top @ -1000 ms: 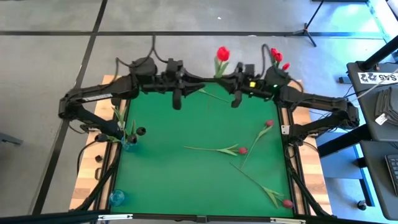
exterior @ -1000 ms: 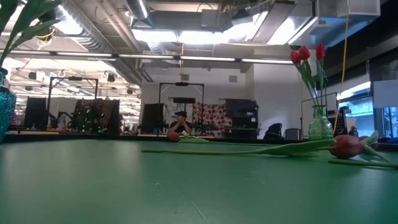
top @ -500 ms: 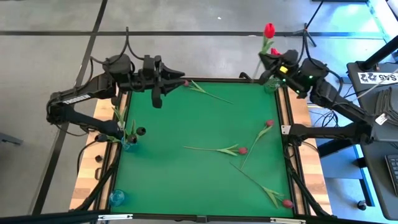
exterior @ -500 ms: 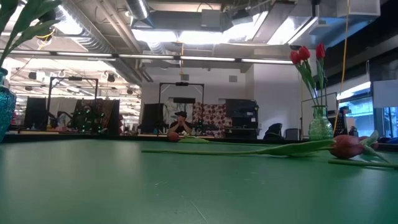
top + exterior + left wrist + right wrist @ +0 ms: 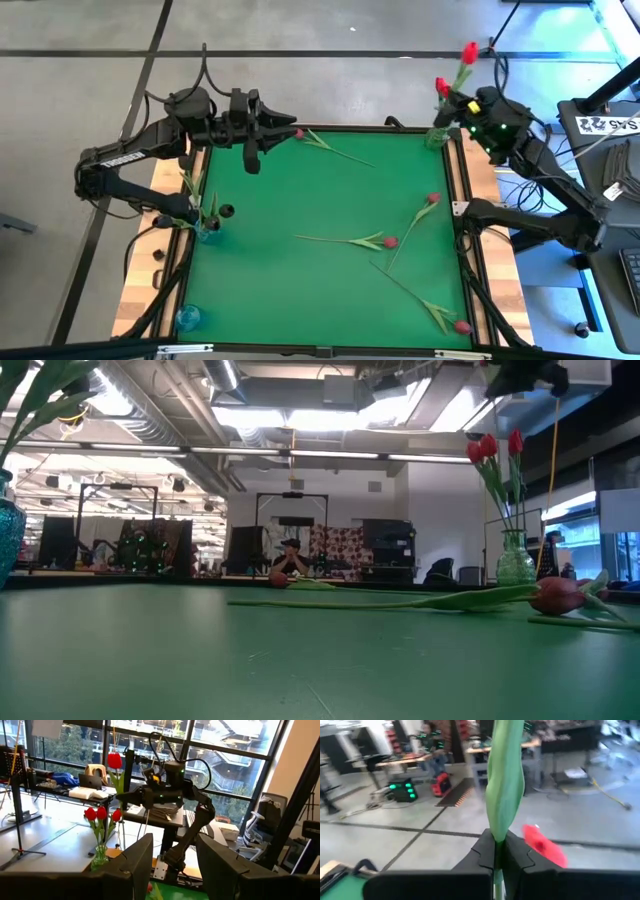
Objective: Sort flowers into vase by color
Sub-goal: Put the red tulip into the green vase
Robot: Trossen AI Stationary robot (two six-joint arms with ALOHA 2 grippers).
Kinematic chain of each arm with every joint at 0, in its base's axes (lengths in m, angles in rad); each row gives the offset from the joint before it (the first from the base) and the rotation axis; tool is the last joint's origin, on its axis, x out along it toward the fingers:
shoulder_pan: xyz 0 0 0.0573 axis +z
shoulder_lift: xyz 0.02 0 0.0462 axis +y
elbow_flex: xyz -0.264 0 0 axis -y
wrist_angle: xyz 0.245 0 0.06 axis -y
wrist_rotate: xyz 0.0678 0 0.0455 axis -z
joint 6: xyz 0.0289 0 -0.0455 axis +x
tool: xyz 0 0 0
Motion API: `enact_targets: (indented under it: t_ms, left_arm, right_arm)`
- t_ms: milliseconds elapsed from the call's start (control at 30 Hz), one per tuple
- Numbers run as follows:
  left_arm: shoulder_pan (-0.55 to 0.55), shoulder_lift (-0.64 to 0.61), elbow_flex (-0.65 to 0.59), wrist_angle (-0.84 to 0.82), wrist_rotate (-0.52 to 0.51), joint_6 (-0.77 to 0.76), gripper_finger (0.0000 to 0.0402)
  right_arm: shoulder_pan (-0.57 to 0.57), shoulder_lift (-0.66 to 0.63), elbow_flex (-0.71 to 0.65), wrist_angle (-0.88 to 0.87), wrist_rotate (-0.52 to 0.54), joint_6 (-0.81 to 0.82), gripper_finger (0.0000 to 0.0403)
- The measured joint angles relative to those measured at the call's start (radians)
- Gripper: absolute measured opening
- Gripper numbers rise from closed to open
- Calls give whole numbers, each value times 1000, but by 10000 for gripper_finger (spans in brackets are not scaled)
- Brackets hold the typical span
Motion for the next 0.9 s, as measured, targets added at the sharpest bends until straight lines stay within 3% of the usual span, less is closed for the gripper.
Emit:
enact_targets:
  t_ms: [100, 367, 667, 900]
  left_arm:
    - [2, 3, 0, 10, 0, 2, 147]
    - [5, 5, 0, 40, -5, 2, 147]
    - [-8, 6, 0, 28, -21, -38, 147]
    - [-7, 6, 0, 37, -47, -22, 147]
  right_arm:
    - [-51, -27, -2, 5, 15, 32, 9]
    - [-152, -3, 1, 351, 94, -103, 9]
    - [-219, 41, 106, 317, 135, -296, 9]
    - [-232, 103, 62, 294, 187, -254, 9]
